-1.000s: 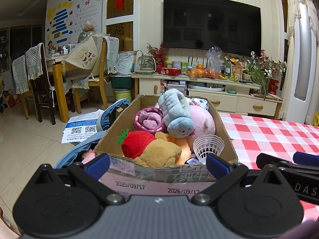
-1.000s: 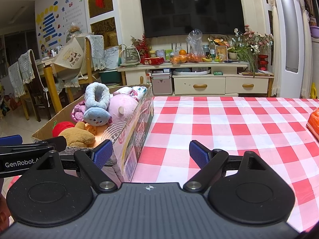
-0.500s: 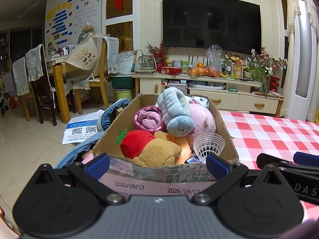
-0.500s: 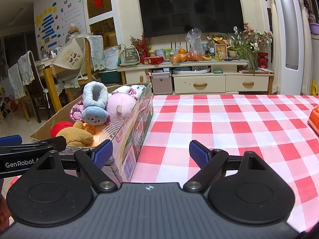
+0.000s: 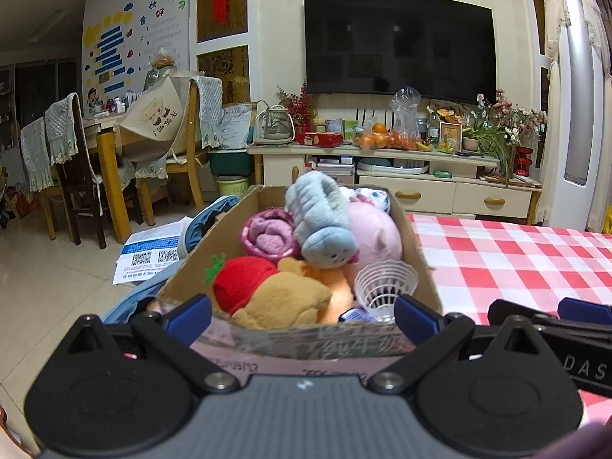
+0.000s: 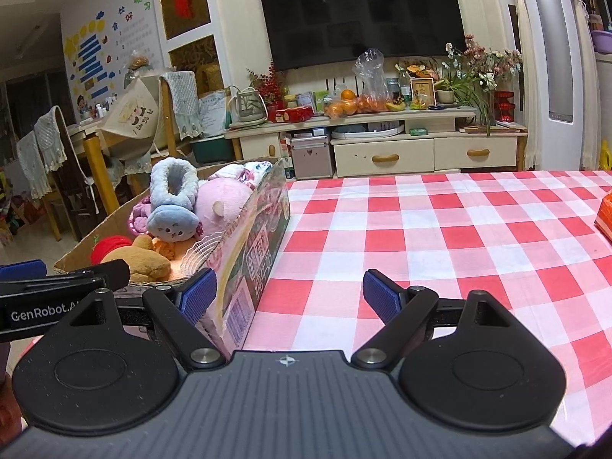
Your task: Organize soft objects
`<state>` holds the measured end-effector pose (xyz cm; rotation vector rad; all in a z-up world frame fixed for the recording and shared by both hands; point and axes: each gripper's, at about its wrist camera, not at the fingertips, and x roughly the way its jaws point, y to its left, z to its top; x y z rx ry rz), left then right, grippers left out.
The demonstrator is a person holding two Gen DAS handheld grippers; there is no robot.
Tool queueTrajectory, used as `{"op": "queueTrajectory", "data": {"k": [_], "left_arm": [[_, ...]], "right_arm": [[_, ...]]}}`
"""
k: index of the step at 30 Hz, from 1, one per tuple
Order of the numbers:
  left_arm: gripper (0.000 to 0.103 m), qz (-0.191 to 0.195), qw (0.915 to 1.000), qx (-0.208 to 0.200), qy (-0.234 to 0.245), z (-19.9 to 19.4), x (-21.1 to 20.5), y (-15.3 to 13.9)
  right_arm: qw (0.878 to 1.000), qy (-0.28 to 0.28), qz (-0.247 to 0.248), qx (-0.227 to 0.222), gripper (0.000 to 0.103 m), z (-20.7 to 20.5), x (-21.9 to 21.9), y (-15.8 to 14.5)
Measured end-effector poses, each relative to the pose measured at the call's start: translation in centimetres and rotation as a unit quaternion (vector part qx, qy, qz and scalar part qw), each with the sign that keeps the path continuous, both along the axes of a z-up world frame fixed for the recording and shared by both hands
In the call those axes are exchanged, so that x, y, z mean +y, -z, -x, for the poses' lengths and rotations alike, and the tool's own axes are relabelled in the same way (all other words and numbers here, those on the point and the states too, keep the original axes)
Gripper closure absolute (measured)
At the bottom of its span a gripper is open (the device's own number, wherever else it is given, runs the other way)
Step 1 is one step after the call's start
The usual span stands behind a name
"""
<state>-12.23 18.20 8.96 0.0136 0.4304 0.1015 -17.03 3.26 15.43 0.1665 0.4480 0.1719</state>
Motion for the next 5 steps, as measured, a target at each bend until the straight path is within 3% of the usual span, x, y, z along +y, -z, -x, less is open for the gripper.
{"op": "queueTrajectory", "data": {"k": [5], "left_arm": [[0.001,0.016,0.9993,-0.029,0.015,0.0,-2.0,-1.4]], "right_arm": [[1.000,0.012,-0.012,-0.007,0.000,-0.2,-2.2,-0.5]]}}
